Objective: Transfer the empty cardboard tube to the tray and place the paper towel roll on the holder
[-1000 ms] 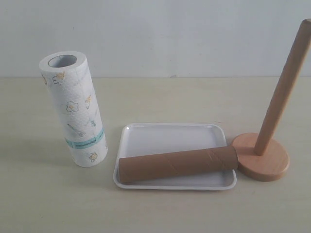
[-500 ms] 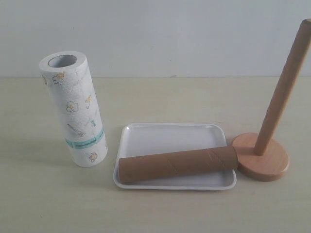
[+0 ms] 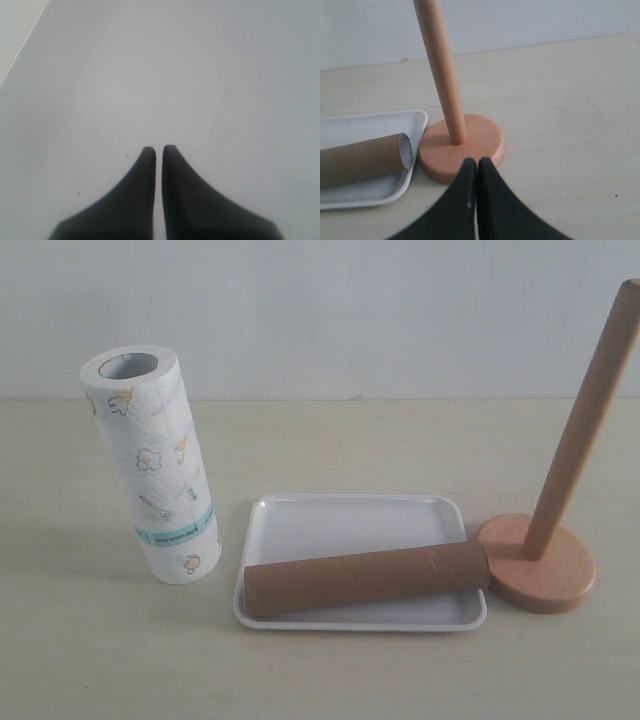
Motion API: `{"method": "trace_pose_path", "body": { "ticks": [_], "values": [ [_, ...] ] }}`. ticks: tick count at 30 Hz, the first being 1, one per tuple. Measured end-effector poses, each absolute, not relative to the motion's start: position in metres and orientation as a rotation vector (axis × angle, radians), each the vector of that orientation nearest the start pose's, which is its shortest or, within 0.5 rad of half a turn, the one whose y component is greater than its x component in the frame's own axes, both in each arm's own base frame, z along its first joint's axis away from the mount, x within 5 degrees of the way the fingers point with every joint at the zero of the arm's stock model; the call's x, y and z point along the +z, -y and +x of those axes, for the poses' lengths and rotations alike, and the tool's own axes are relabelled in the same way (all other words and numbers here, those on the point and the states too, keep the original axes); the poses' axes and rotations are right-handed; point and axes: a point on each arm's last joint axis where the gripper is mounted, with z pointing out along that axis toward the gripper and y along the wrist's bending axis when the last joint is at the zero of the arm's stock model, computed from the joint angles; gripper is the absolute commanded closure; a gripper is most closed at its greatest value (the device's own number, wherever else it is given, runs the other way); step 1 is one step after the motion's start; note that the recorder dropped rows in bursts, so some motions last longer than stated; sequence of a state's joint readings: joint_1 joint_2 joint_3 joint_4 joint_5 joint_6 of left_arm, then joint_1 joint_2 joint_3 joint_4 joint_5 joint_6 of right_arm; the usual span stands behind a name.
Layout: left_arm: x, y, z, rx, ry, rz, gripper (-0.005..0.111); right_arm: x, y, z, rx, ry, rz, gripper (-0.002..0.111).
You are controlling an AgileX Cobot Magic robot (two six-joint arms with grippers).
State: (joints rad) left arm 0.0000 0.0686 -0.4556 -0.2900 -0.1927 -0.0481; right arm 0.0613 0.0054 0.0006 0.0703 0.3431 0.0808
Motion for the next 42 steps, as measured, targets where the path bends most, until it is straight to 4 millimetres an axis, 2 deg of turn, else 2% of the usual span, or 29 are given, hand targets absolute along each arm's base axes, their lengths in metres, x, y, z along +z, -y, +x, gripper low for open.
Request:
{"method": "trace_pose_path", "body": {
  "ticks": [3, 6, 7, 10, 13, 17, 22, 27, 30, 34, 35, 37, 39, 42],
  "values": [
    [0.382, -0.003, 0.031, -0.243, -1.009, -0.177, 0.103, 0.182, -0.005, 0.054, 0.168, -1.834, 0.062, 0.108],
    [0.380, -0.002, 0.071, -0.227, -1.203, -0.180, 0.103, 0.182, -0.005, 0.054, 0.168, -1.834, 0.062, 0.108],
    [0.374, -0.001, 0.089, -0.221, -1.296, -0.185, 0.103, 0.182, -0.005, 0.054, 0.168, -1.834, 0.062, 0.108],
    [0.354, 0.000, 0.126, -0.209, -1.486, -0.200, 0.103, 0.182, -0.005, 0.054, 0.168, -1.834, 0.062, 0.108],
    [0.334, 0.003, 0.152, -0.214, -1.624, -0.198, 0.103, 0.182, -0.005, 0.054, 0.168, -1.834, 0.062, 0.108],
    [0.306, 0.011, 0.170, -0.226, -1.666, -0.160, 0.103, 0.181, -0.005, 0.053, 0.168, -1.838, 0.062, 0.108],
    [0.269, 0.024, 0.173, -0.242, -1.615, -0.073, 0.103, 0.181, -0.005, 0.053, 0.168, -1.839, 0.062, 0.108],
    [0.238, 0.039, 0.176, -0.239, -1.614, 0.139, 0.103, 0.181, -0.005, 0.053, 0.168, -1.842, 0.062, 0.108],
    [0.220, 0.046, 0.180, -0.251, -1.649, 0.227, 0.103, 0.181, -0.005, 0.053, 0.168, -1.842, 0.062, 0.108],
    [0.197, 0.050, 0.192, -0.263, -1.736, 0.244, 0.101, 0.181, -0.005, 0.053, 0.168, -1.844, 0.062, 0.108],
    [0.191, 0.051, 0.195, -0.262, -1.759, 0.244, 0.099, 0.181, -0.005, 0.053, 0.168, -1.844, 0.062, 0.108],
    [0.180, 0.052, 0.199, -0.247, -1.792, 0.267, 0.085, 0.181, -0.005, 0.053, 0.168, -1.844, 0.062, 0.108],
    [0.172, 0.053, 0.203, -0.227, -1.805, 0.299, 0.064, 0.181, -0.005, 0.053, 0.168, -1.844, 0.062, 0.108],
    [0.164, 0.056, 0.206, -0.218, -1.793, 0.361, 0.027, 0.181, -0.005, 0.053, 0.168, -1.844, 0.062, 0.108]
  ]
}}
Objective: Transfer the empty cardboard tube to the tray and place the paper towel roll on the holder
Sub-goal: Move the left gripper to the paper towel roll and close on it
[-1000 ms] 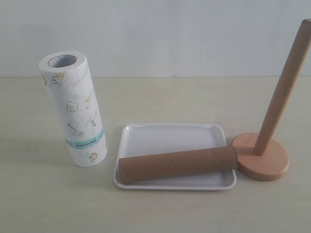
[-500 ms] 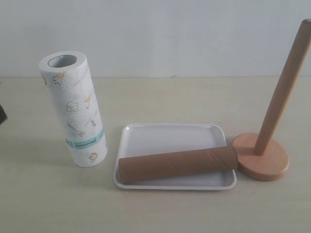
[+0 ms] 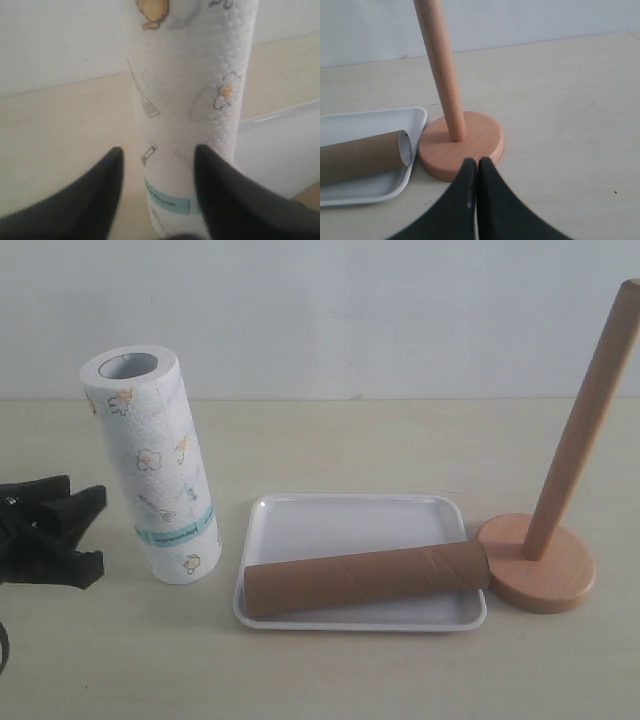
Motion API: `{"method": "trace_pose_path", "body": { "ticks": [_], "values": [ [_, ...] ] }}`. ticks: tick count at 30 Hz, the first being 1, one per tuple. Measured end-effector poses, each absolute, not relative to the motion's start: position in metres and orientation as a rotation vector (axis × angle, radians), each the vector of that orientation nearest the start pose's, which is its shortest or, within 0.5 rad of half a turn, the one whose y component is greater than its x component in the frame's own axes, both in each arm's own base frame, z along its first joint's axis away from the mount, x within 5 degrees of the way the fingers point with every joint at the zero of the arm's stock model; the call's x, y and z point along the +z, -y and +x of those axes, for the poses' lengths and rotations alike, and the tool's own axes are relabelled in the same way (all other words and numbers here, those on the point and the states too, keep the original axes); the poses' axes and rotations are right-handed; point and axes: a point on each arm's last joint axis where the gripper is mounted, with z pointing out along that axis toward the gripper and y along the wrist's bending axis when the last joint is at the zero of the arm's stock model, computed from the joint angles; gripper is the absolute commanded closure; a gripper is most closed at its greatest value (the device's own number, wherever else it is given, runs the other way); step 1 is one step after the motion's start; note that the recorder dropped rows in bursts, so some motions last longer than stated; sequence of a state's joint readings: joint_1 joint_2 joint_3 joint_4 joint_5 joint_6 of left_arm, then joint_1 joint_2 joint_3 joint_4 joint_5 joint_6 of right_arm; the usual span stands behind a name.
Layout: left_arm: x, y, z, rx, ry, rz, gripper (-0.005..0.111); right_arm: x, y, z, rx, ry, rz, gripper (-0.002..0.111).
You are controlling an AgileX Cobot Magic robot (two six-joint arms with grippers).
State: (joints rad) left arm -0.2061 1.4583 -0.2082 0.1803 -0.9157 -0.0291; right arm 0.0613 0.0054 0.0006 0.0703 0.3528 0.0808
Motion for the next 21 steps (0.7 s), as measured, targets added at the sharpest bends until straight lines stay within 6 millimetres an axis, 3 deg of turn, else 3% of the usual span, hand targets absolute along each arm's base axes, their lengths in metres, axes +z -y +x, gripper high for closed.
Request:
{"method": "trace_pose_path", "body": {
  "ticks": [1, 2, 7, 21],
  "values": [
    [0.162, 0.058, 0.207, -0.224, -1.780, 0.380, 0.007, 0.181, -0.005, 0.053, 0.168, -1.844, 0.062, 0.108],
    [0.161, 0.061, 0.208, -0.242, -1.749, 0.407, -0.002, 0.181, -0.005, 0.053, 0.168, -1.844, 0.062, 0.108],
    [0.156, 0.065, 0.215, -0.270, -1.716, 0.425, -0.003, 0.181, -0.005, 0.053, 0.168, -1.844, 0.062, 0.108],
    [0.147, 0.085, 0.267, -0.398, -1.705, 0.451, -0.003, 0.181, -0.005, 0.053, 0.168, -1.844, 0.062, 0.108]
  ]
}}
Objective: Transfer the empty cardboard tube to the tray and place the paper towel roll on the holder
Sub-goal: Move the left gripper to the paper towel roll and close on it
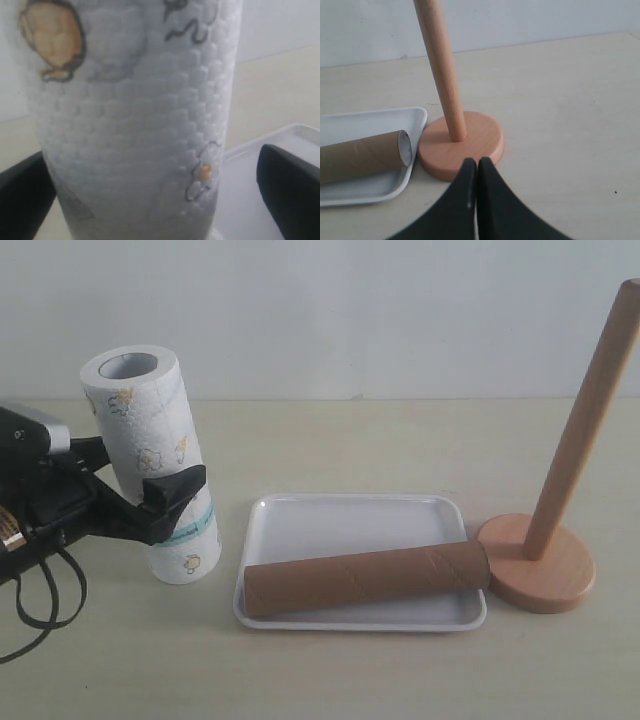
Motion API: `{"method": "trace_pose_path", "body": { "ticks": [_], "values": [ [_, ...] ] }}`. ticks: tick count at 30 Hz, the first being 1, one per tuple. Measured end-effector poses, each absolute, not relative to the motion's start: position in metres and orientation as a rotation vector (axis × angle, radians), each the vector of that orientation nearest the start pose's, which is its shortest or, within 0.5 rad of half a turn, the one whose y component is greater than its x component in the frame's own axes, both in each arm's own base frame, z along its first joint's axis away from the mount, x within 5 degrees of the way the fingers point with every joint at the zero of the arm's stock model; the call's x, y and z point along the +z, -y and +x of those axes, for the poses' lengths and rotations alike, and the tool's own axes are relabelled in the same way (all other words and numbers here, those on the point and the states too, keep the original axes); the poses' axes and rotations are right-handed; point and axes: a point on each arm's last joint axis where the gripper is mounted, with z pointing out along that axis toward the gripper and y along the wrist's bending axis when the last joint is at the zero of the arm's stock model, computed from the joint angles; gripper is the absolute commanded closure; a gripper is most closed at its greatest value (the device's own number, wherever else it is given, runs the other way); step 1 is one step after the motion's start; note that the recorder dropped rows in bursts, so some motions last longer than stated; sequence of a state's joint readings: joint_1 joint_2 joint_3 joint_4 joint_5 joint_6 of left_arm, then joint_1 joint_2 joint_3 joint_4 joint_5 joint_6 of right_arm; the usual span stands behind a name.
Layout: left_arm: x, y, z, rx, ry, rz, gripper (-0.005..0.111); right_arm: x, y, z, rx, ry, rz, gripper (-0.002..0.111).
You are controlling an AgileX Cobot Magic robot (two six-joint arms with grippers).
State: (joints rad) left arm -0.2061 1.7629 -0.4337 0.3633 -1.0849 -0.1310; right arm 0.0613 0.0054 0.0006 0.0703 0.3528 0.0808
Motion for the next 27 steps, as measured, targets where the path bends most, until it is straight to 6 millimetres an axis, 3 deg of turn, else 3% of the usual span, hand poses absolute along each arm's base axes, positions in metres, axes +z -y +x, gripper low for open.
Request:
{"method": "trace_pose_path", "body": {
  "ticks": [10, 23, 26, 27],
  "values": [
    [0.137, 0.091, 0.285, -0.407, -1.708, 0.474, -0.003, 0.181, -0.005, 0.053, 0.168, -1.844, 0.062, 0.108],
    [0.142, 0.093, 0.297, -0.407, -1.669, 0.474, -0.003, 0.181, -0.005, 0.053, 0.168, -1.844, 0.062, 0.108],
    [0.143, 0.093, 0.298, -0.405, -1.664, 0.470, 0.006, 0.181, -0.005, 0.053, 0.168, -1.844, 0.062, 0.108],
    [0.143, 0.093, 0.298, -0.405, -1.664, 0.468, 0.015, 0.181, -0.005, 0.053, 0.168, -1.844, 0.062, 0.108]
  ]
}}
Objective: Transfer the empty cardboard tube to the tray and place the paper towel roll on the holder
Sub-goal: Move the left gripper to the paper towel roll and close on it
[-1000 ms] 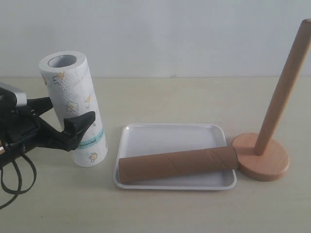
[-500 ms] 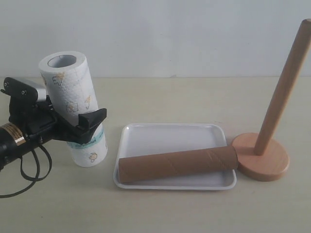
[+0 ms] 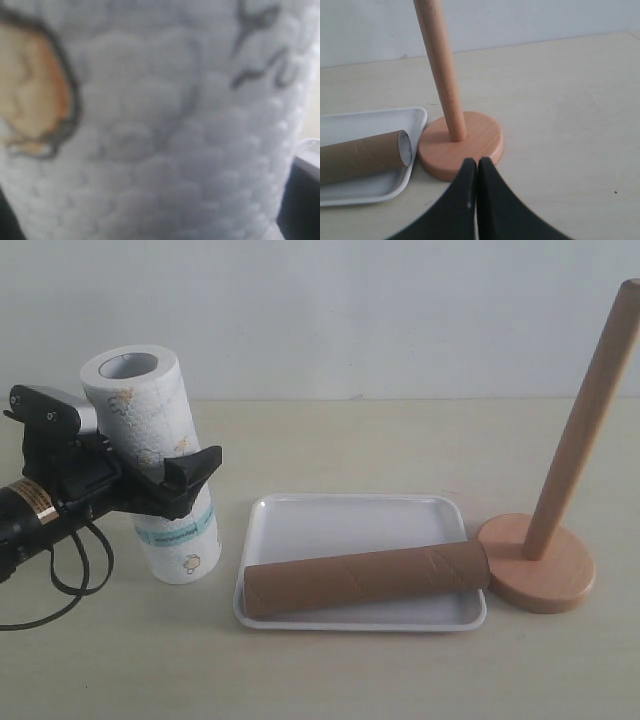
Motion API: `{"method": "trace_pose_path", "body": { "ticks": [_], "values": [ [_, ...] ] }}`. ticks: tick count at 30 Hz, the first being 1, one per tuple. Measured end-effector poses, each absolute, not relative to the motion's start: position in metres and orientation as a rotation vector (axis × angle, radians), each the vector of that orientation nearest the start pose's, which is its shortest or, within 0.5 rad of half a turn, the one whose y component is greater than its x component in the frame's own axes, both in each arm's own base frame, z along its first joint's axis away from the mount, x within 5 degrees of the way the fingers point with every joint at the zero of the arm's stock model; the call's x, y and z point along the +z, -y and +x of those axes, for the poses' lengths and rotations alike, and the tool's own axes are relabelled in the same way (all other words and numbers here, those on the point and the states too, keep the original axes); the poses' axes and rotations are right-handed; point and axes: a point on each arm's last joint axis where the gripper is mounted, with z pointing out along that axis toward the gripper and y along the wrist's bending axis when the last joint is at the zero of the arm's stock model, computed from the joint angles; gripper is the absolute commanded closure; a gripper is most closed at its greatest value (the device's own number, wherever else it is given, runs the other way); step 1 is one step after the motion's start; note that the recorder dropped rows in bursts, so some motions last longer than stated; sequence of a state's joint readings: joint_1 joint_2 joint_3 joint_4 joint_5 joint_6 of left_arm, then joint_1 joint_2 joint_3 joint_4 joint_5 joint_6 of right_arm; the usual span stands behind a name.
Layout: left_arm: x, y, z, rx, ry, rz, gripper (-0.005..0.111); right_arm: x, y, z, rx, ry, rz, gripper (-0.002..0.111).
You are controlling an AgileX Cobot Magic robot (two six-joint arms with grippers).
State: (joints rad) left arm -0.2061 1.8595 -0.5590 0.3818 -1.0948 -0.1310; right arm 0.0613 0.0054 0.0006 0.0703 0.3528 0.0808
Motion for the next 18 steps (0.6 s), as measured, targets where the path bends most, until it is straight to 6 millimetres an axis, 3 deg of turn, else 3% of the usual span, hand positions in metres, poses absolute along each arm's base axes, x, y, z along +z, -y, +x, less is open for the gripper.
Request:
{"method": "trace_pose_path", "body": {
  "ticks": [9, 18],
  "values": [
    [0.1426, 0.0929, 0.3000, -0.400, -1.676, 0.463, 0.101, 0.1810, -0.0055, 0.0534, 0.168, -1.844, 0.062, 0.108],
    [0.1432, 0.0934, 0.3033, -0.392, -1.692, 0.469, 0.103, 0.1810, -0.0055, 0.0534, 0.168, -1.844, 0.062, 0.108]
  ]
}}
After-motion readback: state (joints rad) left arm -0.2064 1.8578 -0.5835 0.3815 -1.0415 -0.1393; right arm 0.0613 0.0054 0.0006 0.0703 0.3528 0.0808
